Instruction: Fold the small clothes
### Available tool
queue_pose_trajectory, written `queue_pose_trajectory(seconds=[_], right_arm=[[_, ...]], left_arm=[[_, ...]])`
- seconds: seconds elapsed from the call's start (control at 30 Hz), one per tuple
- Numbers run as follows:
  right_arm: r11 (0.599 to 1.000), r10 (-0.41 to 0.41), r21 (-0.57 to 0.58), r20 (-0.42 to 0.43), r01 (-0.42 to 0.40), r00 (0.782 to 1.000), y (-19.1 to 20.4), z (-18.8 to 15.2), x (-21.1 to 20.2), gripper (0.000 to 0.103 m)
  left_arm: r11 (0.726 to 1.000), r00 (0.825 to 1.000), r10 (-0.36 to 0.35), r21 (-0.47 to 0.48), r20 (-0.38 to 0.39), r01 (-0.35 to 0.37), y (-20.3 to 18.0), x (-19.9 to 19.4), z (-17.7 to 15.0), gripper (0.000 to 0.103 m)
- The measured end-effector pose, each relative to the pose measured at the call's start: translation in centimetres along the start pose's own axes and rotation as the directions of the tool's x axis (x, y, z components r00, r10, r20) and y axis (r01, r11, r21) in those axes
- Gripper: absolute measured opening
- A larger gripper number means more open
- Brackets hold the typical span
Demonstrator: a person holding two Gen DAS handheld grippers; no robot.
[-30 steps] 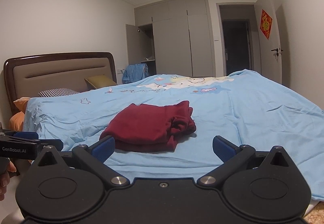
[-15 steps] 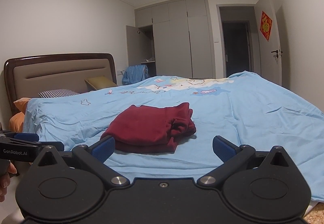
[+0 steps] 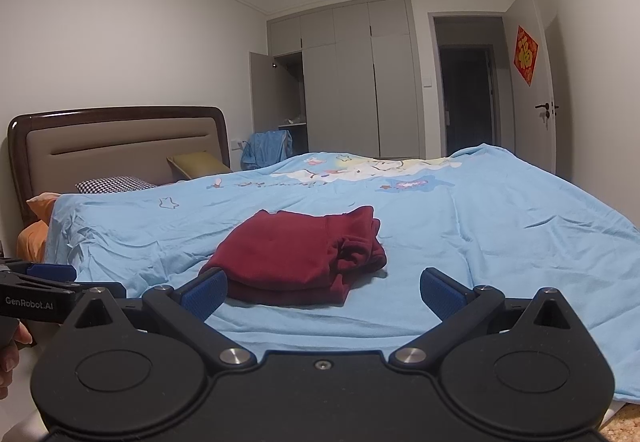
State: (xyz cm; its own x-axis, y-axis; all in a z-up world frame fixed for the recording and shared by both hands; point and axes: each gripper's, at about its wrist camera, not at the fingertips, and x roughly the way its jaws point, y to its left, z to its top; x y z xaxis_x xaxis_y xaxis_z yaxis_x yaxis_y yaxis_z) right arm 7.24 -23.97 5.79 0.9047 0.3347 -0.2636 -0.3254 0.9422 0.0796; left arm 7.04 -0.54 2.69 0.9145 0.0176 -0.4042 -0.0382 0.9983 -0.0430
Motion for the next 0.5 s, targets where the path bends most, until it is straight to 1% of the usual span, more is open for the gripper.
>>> queue_pose_trajectory(seconds=[0.5], right_arm=[[1.0, 0.001, -0.001, -0.003, -0.001, 1.0, 0.0, -0.04, 0.04, 0.102]], left_arm=[[1.0, 1.0, -0.005, 0.002, -0.008, 0.005, -0.09, 0.04, -0.19, 0.103]])
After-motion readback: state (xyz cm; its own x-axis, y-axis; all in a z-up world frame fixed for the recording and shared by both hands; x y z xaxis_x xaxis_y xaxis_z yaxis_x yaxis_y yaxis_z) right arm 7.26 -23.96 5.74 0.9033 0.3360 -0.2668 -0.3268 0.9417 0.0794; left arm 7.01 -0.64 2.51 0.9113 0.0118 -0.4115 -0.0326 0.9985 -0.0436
